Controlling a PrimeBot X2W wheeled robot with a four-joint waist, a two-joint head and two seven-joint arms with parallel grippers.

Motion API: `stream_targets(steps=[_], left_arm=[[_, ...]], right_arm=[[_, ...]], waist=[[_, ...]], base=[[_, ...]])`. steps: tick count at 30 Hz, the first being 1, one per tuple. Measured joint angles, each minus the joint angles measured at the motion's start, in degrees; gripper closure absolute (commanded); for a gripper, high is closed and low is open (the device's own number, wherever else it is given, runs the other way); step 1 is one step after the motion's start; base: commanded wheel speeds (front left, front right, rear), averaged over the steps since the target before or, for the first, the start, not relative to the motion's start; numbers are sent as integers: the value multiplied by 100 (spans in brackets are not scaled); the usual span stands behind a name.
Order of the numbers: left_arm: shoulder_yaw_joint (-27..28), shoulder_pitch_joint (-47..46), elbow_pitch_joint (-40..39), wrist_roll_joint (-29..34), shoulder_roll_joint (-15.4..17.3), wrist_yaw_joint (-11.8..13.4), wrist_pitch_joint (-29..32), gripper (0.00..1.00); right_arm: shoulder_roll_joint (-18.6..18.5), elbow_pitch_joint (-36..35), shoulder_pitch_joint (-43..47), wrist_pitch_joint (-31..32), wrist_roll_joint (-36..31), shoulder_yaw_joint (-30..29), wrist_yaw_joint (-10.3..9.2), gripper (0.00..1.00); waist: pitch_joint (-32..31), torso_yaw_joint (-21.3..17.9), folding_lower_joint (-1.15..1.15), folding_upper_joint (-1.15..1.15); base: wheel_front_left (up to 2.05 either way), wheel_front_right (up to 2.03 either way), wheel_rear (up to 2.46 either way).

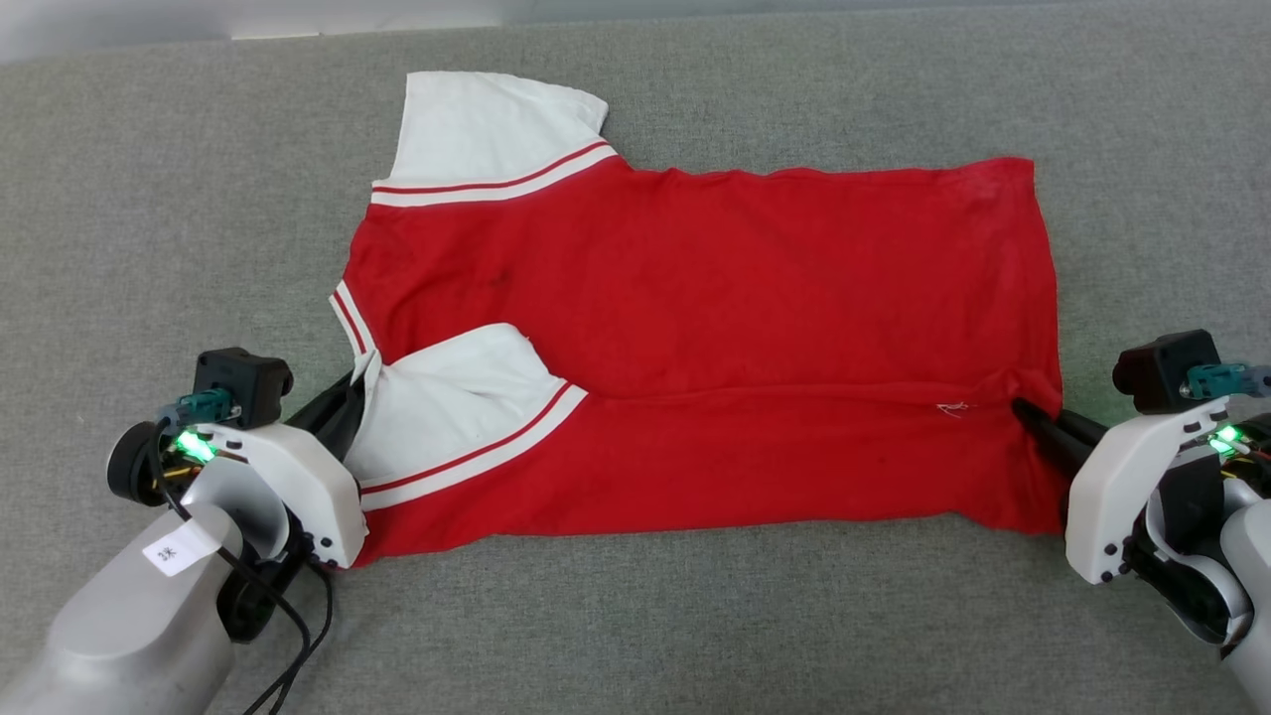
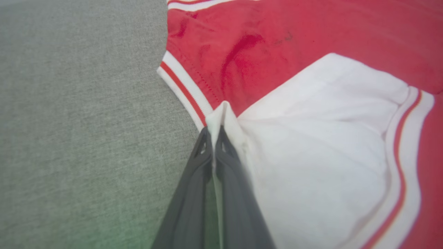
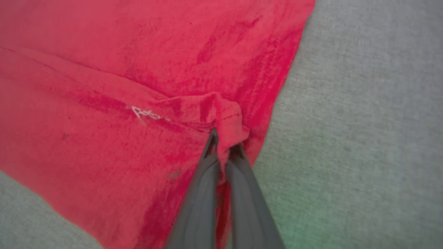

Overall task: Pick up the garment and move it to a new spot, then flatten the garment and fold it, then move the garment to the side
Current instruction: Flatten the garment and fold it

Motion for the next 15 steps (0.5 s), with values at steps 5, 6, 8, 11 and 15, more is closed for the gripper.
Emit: stream_targets(steps=[5,6,8,11,15], left_arm=[[-64,-124,454,-1,-157,-165,-146,47],[-65,-147,487,8,-158,-191,-204,0],[-60,-234,522,15,-121,-233,-247,0],[-46,-433,417,27,68,-252,-113,0],[-58,-776,32,37,439,-282,561,0]], right_arm=[[0,140,-105,-104,109,201,-1,72],[-11,131,-105,-130,125,238,-1,4],[-31,79,-95,-199,158,270,-1,0],[-116,-48,-34,-270,200,271,-1,0],[-250,-154,145,-243,279,209,-1,0]], waist=[[-119,2,0,0],[-162,8,0,0],[-261,29,0,0],[-426,76,0,0],[-648,155,-1,0]], base=[[0,0,0],[0,0,0],[0,0,0],[0,0,0],[0,0,0]])
